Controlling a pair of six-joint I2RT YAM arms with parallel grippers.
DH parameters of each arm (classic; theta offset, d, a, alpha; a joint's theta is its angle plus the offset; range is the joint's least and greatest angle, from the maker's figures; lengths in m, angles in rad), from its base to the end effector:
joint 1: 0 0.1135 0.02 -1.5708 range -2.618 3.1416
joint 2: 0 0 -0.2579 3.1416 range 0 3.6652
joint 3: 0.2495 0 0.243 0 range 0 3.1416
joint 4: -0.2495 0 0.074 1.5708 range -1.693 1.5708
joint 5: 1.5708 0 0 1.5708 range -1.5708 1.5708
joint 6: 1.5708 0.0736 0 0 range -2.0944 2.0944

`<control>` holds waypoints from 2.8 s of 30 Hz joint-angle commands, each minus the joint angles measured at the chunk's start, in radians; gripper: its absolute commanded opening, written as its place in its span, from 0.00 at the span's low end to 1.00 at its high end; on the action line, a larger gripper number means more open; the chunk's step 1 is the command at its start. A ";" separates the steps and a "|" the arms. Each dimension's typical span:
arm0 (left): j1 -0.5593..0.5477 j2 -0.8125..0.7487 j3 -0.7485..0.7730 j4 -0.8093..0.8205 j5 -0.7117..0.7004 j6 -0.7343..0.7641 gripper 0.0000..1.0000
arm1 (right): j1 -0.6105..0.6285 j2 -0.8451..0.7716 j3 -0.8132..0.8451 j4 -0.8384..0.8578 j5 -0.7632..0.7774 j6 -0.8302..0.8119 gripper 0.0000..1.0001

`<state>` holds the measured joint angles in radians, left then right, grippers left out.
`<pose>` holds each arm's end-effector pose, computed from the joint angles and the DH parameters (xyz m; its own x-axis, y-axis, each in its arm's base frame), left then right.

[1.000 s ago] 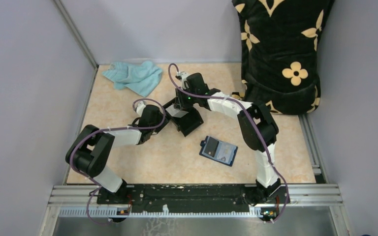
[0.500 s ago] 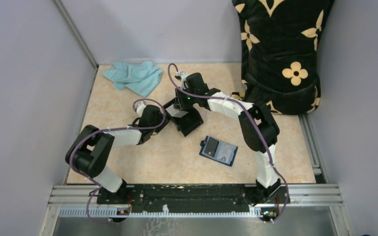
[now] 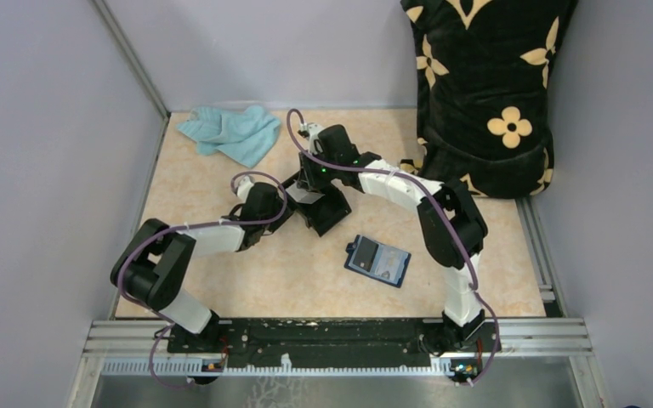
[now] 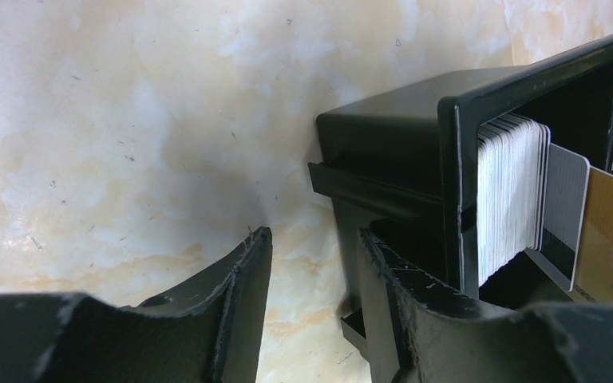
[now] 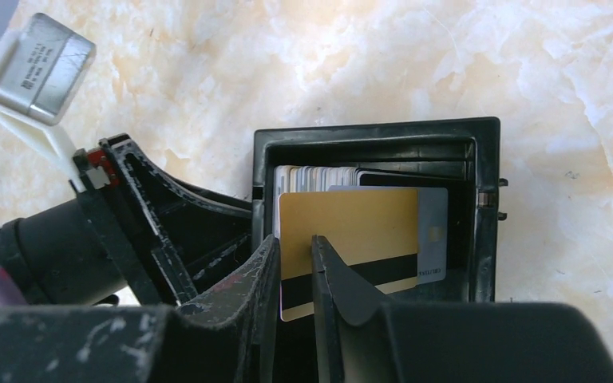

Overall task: Put the credit cards into the card holder
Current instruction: Pick up the credit card from the storage box.

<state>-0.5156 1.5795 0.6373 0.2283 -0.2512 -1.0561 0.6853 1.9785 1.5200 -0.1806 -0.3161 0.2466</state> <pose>0.2866 -0.1414 0.1211 -0.5539 -0.6552 -0.5137 -0.3412 0.7415 -0.5778 0.3537 0.3187 0.2140 -0.6418 -0.2250 -0.7331 -0.6579 0.6526 0.3757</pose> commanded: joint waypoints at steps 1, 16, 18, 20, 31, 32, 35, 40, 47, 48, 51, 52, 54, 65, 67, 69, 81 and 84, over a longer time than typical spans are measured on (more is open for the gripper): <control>-0.014 -0.006 -0.019 -0.093 0.010 0.013 0.51 | 0.023 -0.072 0.007 0.010 -0.030 0.006 0.20; -0.030 -0.066 -0.023 -0.138 -0.026 0.015 0.52 | 0.026 -0.147 -0.060 -0.027 0.223 -0.088 0.00; -0.032 -0.083 -0.023 -0.154 -0.035 0.017 0.52 | 0.028 -0.163 -0.072 -0.028 0.280 -0.113 0.00; -0.036 -0.104 -0.023 -0.173 -0.042 0.019 0.52 | 0.027 -0.181 -0.086 -0.023 0.334 -0.131 0.00; -0.070 -0.294 -0.013 -0.290 -0.098 0.130 0.53 | 0.028 -0.336 -0.152 -0.018 0.429 -0.174 0.00; -0.073 -0.315 -0.018 -0.286 -0.089 0.148 0.53 | 0.027 -0.370 -0.165 -0.021 0.422 -0.165 0.00; -0.080 -0.392 -0.041 -0.260 -0.043 0.206 0.53 | 0.028 -0.441 -0.202 -0.048 0.371 -0.130 0.00; -0.099 -0.523 -0.085 -0.193 0.071 0.313 0.52 | 0.028 -0.598 -0.329 -0.061 0.247 -0.031 0.00; -0.141 -0.613 -0.112 -0.094 0.290 0.445 0.52 | 0.028 -0.789 -0.569 -0.053 0.027 0.092 0.00; -0.151 -0.613 -0.109 -0.088 0.318 0.464 0.52 | 0.028 -0.830 -0.602 -0.050 0.005 0.110 0.00; -0.183 -0.606 -0.103 -0.074 0.396 0.518 0.52 | 0.027 -0.911 -0.683 -0.040 -0.059 0.155 0.00; -0.195 -0.601 -0.103 -0.065 0.421 0.530 0.51 | 0.028 -0.934 -0.704 -0.042 -0.078 0.166 0.00; -0.211 -0.590 -0.103 -0.048 0.479 0.552 0.51 | 0.029 -0.977 -0.738 -0.042 -0.111 0.189 0.00; -0.236 -0.535 -0.134 0.036 0.718 0.600 0.50 | 0.013 -1.055 -0.833 -0.010 -0.233 0.256 0.00; -0.236 -0.528 -0.134 0.041 0.742 0.603 0.50 | 0.004 -1.057 -0.848 -0.001 -0.248 0.260 0.00; -0.236 -0.524 -0.134 0.045 0.765 0.606 0.50 | -0.007 -1.057 -0.863 0.017 -0.270 0.268 0.00; -0.237 -0.468 -0.147 0.086 0.897 0.618 0.49 | -0.058 -1.036 -0.887 0.084 -0.355 0.308 0.00; -0.237 -0.467 -0.157 0.108 0.911 0.615 0.49 | -0.061 -1.027 -0.888 0.097 -0.363 0.313 0.00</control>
<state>-0.7464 1.1122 0.4976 0.2787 0.6018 -0.4648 0.6361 0.9440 0.6281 -0.1631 -0.6369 0.5438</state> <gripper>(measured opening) 0.486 0.006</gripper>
